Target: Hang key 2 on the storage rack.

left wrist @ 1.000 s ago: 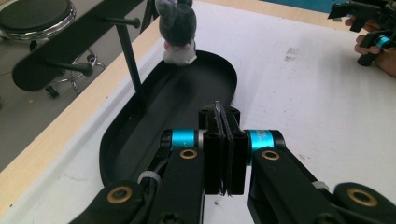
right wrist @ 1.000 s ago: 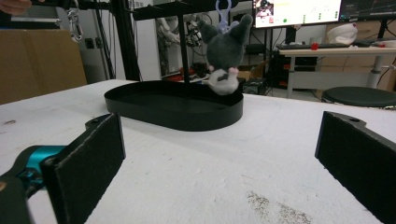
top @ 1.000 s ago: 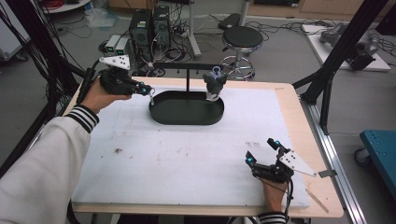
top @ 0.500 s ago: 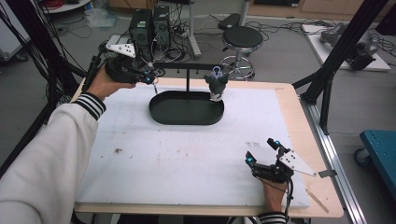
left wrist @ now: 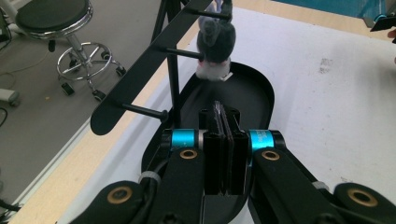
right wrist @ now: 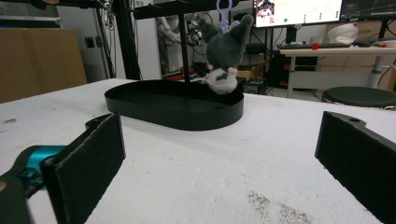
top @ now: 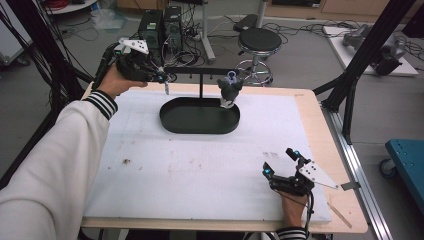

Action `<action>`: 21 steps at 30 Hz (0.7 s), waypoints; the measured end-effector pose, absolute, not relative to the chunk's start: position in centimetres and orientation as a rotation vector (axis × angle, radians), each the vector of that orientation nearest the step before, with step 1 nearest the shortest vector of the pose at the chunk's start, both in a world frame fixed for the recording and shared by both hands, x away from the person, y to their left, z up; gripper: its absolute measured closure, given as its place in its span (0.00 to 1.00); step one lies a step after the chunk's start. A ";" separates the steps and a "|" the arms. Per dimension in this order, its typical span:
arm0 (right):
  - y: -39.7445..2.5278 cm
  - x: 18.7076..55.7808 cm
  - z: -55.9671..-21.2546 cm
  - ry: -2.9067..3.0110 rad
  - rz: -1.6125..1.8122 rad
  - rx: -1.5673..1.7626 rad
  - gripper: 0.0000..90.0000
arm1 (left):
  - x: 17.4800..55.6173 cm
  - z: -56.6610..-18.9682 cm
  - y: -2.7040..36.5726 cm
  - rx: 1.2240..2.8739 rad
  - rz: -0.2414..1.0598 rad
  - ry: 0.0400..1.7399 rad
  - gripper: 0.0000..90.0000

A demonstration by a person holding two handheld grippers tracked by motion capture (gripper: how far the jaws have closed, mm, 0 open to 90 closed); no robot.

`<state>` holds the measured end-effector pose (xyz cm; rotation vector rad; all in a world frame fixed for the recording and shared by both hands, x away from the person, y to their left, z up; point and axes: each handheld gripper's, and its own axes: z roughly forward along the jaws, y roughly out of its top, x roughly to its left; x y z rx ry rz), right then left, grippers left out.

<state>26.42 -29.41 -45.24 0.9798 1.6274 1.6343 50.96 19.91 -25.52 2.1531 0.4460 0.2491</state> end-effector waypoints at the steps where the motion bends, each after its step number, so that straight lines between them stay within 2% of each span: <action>1: -29.4 26.4 -45.2 1.627 1.632 0.975 0.01 | 51.1 -25.6 19.9 2.153 0.248 0.452 0.98; 14: -29.4 26.4 -45.2 1.634 1.628 0.978 0.01 | 52.2 -26.2 20.2 2.175 0.239 0.482 0.98; 21: -29.4 26.4 -45.2 1.633 1.629 0.981 0.01 | 52.6 -24.1 18.6 2.205 0.252 0.438 0.98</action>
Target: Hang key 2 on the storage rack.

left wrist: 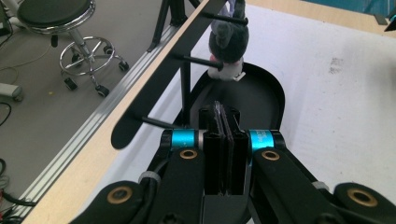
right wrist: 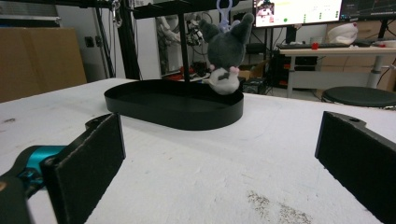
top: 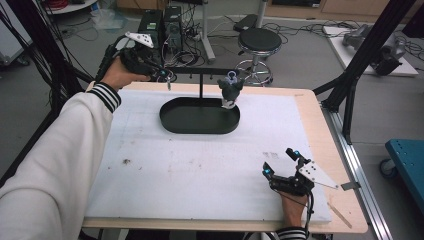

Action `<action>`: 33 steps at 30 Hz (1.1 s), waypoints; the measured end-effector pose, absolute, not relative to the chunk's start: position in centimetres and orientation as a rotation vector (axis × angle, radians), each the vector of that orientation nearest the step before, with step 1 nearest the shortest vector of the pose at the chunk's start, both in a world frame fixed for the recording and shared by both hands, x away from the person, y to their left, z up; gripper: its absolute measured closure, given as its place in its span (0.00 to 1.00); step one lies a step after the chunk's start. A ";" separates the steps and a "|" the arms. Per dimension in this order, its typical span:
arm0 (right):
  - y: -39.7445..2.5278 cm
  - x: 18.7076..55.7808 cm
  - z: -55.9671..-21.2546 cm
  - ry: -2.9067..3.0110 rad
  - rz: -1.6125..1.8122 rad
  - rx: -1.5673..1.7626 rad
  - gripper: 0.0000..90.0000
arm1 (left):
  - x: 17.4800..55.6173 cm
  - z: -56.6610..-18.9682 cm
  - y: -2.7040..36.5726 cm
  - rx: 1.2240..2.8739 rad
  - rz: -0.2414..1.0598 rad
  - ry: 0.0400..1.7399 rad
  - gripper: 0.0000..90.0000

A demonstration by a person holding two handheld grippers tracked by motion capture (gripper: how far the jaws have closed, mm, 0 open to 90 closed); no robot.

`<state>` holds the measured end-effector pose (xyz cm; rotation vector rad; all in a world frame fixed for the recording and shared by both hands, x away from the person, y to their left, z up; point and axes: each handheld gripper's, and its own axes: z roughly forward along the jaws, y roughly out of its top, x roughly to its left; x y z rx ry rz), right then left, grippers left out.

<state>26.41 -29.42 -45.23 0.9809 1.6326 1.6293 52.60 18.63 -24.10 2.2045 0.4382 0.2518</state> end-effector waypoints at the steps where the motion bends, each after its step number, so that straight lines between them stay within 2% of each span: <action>1: -29.4 26.4 -45.2 1.634 1.628 0.978 0.01 | 52.6 -23.9 18.5 2.211 0.252 0.433 0.98; 14: -29.4 26.4 -45.2 1.629 1.636 0.982 0.01 | 53.1 -22.7 17.8 2.230 0.238 0.429 0.98; 33: -29.4 26.5 -45.2 1.628 1.635 0.979 0.01 | 53.8 -24.0 17.7 2.312 0.199 0.433 0.98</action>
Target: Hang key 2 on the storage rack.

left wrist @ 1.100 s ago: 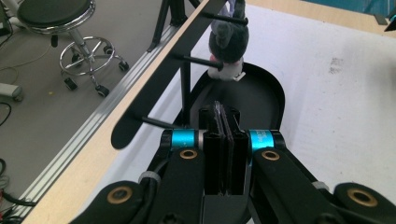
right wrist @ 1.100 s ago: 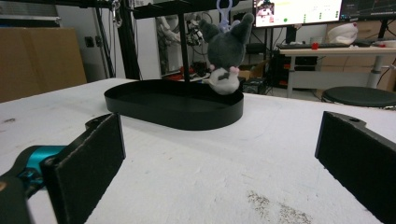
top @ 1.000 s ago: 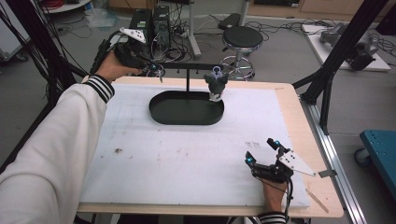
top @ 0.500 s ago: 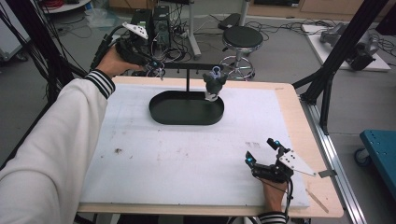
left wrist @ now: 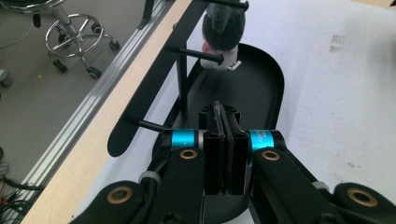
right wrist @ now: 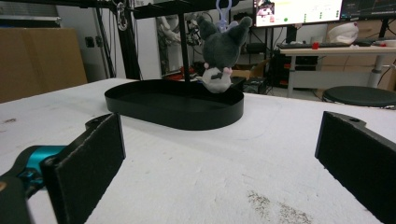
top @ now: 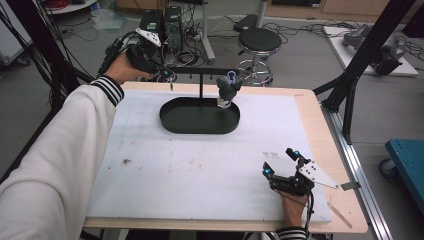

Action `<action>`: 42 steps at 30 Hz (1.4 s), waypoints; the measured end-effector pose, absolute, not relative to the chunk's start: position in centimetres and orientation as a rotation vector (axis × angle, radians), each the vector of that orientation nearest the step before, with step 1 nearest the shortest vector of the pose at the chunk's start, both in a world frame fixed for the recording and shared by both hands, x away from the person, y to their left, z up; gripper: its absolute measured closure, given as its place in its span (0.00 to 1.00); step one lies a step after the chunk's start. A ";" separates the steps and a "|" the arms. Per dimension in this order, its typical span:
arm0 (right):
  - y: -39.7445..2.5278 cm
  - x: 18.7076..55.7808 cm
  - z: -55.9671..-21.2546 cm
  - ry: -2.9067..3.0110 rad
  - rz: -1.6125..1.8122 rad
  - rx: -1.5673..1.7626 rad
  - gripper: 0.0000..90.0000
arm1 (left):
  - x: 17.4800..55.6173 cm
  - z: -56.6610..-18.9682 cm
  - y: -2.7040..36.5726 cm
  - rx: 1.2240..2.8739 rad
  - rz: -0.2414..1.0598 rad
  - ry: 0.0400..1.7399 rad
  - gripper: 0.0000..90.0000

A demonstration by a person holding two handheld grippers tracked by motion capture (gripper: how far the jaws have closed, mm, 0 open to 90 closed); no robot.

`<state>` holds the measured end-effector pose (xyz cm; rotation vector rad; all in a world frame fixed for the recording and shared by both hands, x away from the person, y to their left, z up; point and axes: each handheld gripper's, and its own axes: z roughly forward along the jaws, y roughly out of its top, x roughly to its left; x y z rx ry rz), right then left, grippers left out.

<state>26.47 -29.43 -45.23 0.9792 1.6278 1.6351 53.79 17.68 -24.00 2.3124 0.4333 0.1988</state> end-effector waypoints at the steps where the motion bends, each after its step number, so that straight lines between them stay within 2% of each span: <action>1: -29.4 26.5 -45.2 1.628 1.636 0.980 0.01 | 53.9 -24.1 17.7 2.319 0.202 0.433 0.98; 20: -29.5 26.5 -45.2 1.631 1.634 0.976 0.01 | 54.7 -24.9 18.0 2.329 0.209 0.480 0.98; 42: -29.4 26.4 -45.2 1.640 1.630 0.978 0.01 | 55.5 -25.2 18.1 2.306 0.274 0.546 0.98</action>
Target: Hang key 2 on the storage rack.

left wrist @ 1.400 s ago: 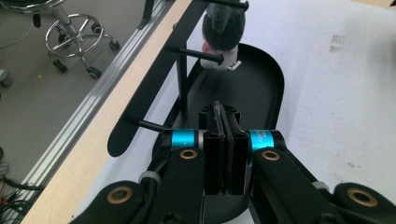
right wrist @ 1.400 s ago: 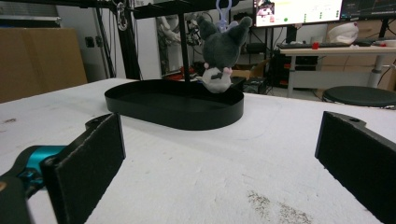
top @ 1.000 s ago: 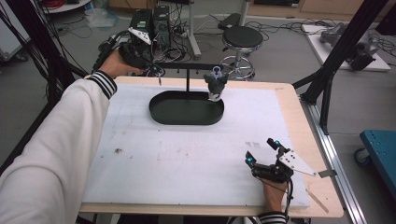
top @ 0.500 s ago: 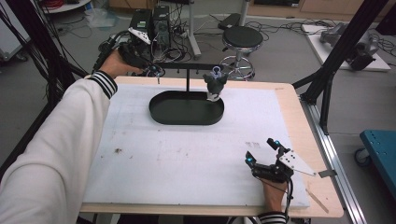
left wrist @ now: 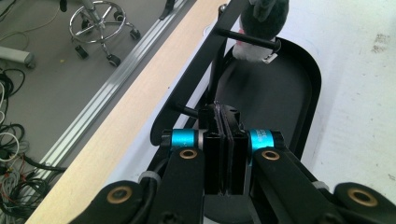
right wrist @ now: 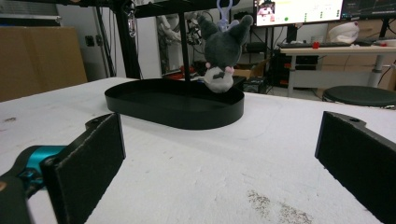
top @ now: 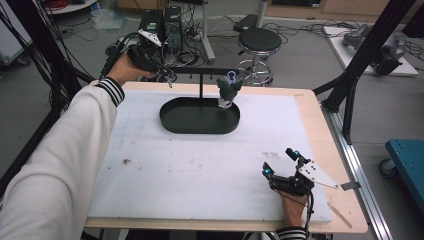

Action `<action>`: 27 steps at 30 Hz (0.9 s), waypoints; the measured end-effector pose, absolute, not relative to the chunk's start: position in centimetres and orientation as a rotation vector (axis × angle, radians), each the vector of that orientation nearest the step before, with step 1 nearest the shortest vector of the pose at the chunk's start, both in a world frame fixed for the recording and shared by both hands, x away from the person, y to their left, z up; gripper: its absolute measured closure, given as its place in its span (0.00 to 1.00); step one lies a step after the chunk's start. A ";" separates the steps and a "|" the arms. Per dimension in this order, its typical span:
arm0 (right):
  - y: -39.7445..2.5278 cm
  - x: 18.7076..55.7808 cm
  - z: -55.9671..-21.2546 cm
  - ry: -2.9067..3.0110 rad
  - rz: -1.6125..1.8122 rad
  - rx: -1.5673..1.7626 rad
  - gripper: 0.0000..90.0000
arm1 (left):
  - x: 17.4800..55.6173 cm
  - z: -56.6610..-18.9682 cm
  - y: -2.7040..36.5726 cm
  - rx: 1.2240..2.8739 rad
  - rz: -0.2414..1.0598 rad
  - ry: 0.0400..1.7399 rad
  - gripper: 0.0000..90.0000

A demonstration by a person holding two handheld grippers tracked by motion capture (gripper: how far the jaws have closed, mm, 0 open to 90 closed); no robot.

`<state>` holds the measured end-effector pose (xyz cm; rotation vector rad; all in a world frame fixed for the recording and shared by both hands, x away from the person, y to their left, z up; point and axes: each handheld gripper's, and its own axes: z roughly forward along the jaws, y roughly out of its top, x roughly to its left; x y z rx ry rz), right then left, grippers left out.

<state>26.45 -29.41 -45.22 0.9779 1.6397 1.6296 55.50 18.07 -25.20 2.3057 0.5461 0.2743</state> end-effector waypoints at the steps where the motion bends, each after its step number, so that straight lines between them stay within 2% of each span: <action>1: -29.4 26.4 -45.2 1.640 1.629 0.978 0.01 | 55.5 -25.2 18.1 2.301 0.280 0.551 0.98; 11: -29.4 26.5 -45.2 1.636 1.626 0.978 0.01 | 55.6 -25.1 18.1 2.290 0.306 0.579 0.97; 18: -29.4 26.5 -45.2 1.636 1.626 0.976 0.01 | 55.6 -24.7 18.7 2.254 0.328 0.655 0.68; 21: -29.4 26.5 -45.2 1.637 1.624 0.974 0.01 | 55.2 -24.6 19.3 2.186 0.352 0.645 0.49; 23: -29.4 26.4 -45.2 1.637 1.623 0.976 0.01 | 54.5 -24.5 19.8 2.105 0.387 0.603 0.31; 25: -29.4 26.4 -45.2 1.637 1.623 0.976 0.01 | 53.7 -24.5 20.3 2.083 0.374 0.548 0.27; 27: -29.4 26.5 -45.2 1.637 1.622 0.975 0.01 | 52.8 -24.6 20.6 2.089 0.367 0.550 0.17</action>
